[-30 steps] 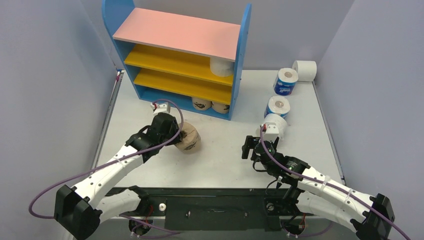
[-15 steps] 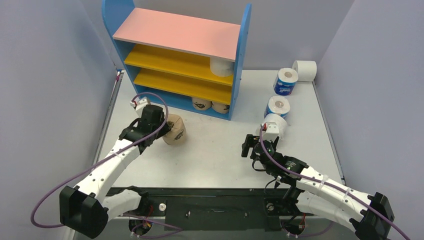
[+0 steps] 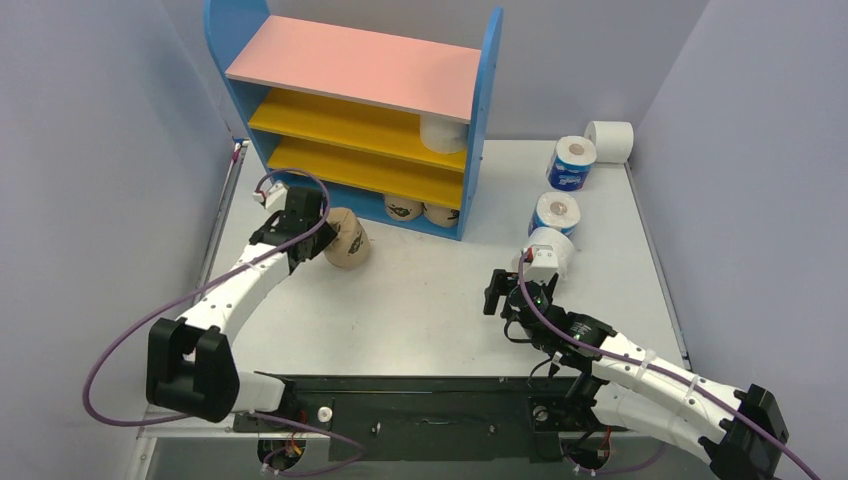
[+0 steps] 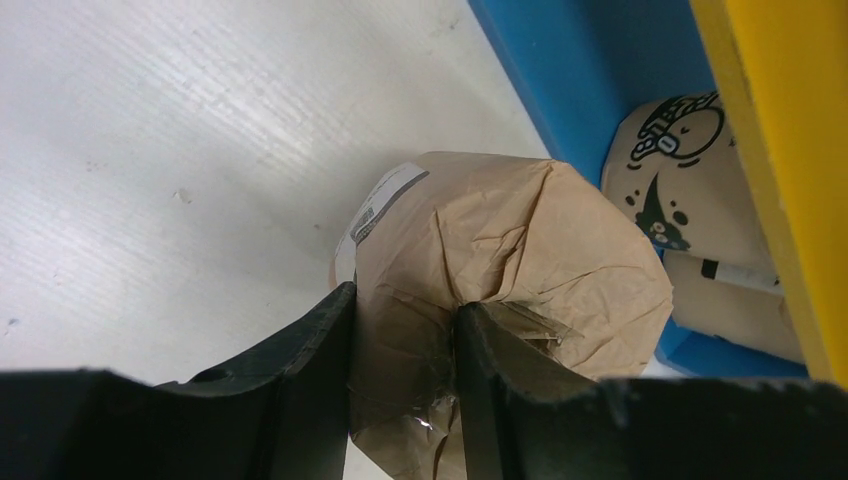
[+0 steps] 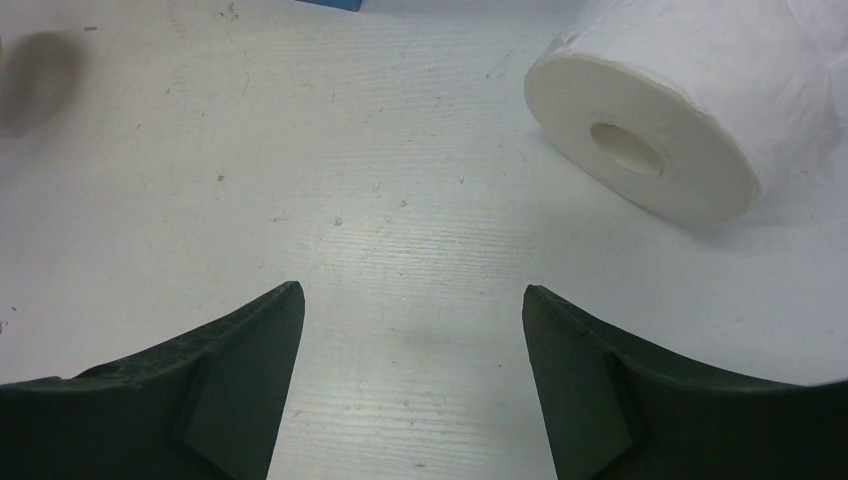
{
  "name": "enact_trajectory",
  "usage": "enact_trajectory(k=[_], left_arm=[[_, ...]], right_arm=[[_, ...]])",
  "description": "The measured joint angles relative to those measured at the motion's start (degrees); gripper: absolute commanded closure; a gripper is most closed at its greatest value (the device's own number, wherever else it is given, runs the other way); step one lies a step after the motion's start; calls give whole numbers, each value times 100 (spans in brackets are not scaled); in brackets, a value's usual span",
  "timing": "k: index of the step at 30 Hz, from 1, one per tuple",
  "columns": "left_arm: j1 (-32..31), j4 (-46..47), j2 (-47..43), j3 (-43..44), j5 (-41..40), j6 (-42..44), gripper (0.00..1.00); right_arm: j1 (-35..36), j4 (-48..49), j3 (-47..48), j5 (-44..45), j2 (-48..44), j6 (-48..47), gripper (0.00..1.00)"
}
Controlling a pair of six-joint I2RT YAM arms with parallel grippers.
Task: Place and organize the paper towels onto the shelf
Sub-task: Place the paper towel on the shelf.
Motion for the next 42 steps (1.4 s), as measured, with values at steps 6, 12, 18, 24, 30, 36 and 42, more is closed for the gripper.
enact_trajectory(k=[6, 12, 18, 24, 30, 36, 42], left_arm=[[59, 175, 776, 673, -83, -125, 66], [199, 216, 1316, 1106, -184, -164, 66], [293, 190, 1792, 1403, -254, -164, 66], [297, 142, 2234, 1779, -258, -162, 66], [297, -52, 2590, 2175, -284, -140, 66], [297, -96, 2785, 2358, -304, -142, 66], [284, -101, 2796, 2369, -319, -146, 66]], right_arm=[[-26, -2, -11, 22, -2, -57, 25], [-28, -4, -11, 98, -9, -122, 25], [-61, -4, -11, 160, -9, -188, 25], [-74, -9, -11, 210, -9, -245, 25], [-103, -59, -9, 264, -9, -256, 25], [-129, -107, -9, 293, -7, -269, 25], [-140, -131, -7, 310, 35, -273, 25]])
